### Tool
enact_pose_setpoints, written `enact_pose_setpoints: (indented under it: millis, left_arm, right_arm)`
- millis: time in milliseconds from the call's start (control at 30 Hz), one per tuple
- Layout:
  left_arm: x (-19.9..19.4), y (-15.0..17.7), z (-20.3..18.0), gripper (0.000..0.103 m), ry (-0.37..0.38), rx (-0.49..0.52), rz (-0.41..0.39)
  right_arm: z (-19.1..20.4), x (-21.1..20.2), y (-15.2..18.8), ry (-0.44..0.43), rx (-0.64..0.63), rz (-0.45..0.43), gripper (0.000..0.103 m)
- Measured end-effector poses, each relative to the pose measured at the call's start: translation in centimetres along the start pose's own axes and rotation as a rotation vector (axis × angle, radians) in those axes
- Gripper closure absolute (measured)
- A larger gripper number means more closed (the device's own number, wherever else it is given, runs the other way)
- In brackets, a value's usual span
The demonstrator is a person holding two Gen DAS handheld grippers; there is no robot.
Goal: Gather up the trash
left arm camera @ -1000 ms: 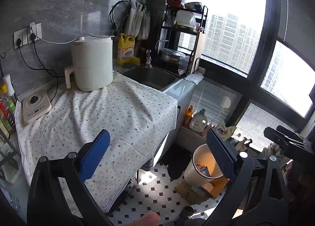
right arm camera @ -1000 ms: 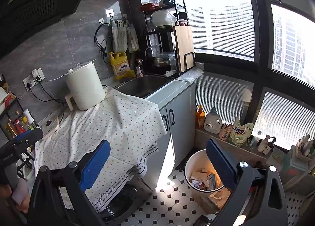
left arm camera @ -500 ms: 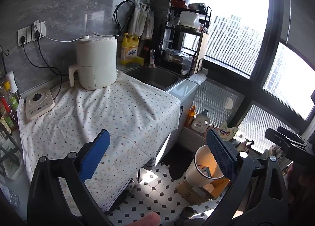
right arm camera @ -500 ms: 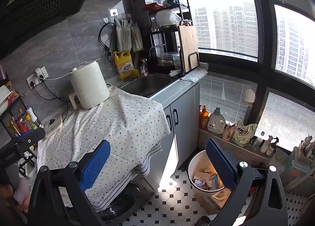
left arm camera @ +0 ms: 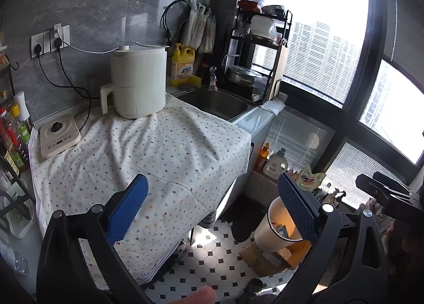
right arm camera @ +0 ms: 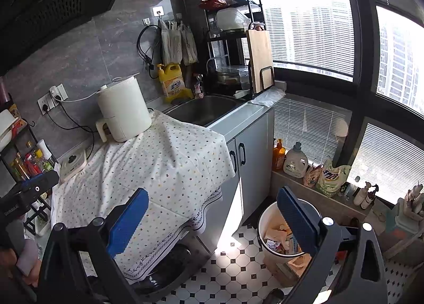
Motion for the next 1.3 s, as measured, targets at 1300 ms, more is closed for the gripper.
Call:
enact_pose_setpoints:
  millis: [1300]
  left_arm:
    - [1.9, -0.3, 2.0, 0.006, 0.028, 0.037, 0.039]
  right_arm:
    - [1.8, 1.9, 0.9, 0.016, 0.020, 0.037, 0.008]
Point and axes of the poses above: each gripper's, at about its wrist camera, not at the fingertips, and x roughly the way its jaws point, z to its left, y to its underside, the point moved 2 cm from there along x, roughly the way its jaws point, and after that the axes turned 10 degrees about y, right-handed, at the moved point
